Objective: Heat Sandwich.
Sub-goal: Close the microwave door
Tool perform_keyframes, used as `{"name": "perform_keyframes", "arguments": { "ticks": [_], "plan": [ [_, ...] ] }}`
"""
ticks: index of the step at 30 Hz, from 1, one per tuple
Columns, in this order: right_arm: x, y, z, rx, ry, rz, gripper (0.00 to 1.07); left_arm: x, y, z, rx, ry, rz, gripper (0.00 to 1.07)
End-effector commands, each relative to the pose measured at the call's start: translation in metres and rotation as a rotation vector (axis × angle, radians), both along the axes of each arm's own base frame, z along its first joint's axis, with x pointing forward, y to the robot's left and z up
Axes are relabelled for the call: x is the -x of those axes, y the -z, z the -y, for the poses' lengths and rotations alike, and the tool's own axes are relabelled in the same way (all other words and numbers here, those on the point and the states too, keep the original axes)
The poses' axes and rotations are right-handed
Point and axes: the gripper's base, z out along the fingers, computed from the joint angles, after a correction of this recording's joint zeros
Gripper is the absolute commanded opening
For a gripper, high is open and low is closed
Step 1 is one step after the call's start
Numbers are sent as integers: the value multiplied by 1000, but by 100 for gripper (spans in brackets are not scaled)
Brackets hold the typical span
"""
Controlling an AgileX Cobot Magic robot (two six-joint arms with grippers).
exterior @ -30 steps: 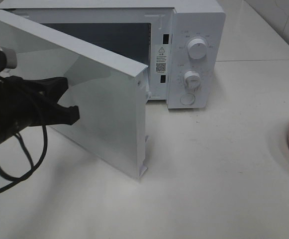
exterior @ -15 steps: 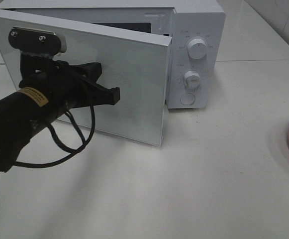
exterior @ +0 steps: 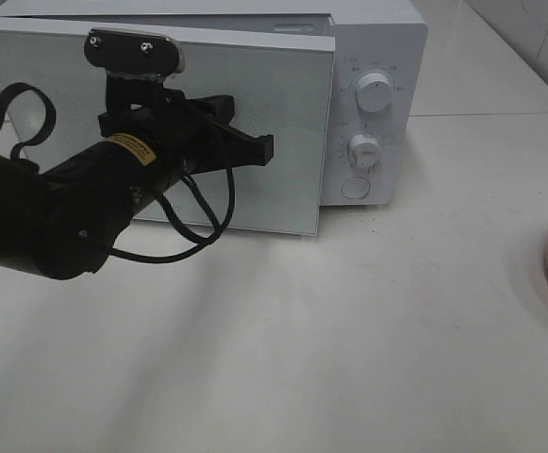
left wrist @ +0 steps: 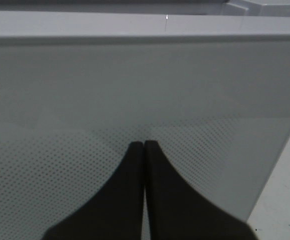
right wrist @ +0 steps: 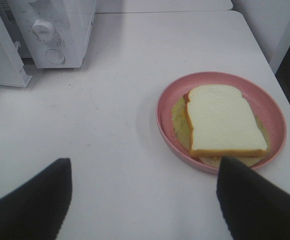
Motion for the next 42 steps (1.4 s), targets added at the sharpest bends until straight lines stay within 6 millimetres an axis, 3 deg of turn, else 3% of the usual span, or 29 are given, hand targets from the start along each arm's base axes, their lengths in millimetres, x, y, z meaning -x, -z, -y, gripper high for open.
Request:
{"name": "perform_keyframes", "arguments": {
  "ticks": [1,8,29,42],
  "plan": [
    [3,1,0,6,-3,30,76,-6,-1,9,7,4,-5,0],
    [3,1,0,6,-3,30,76,-24,0,25,24,-4,-16,0],
    [3,1,0,6,-3,30,76,-61,4,45,32,-71,-14,0],
    [3,1,0,6,-3,30,76,-61,5,49,22,-51,-43,0]
  ]
}}
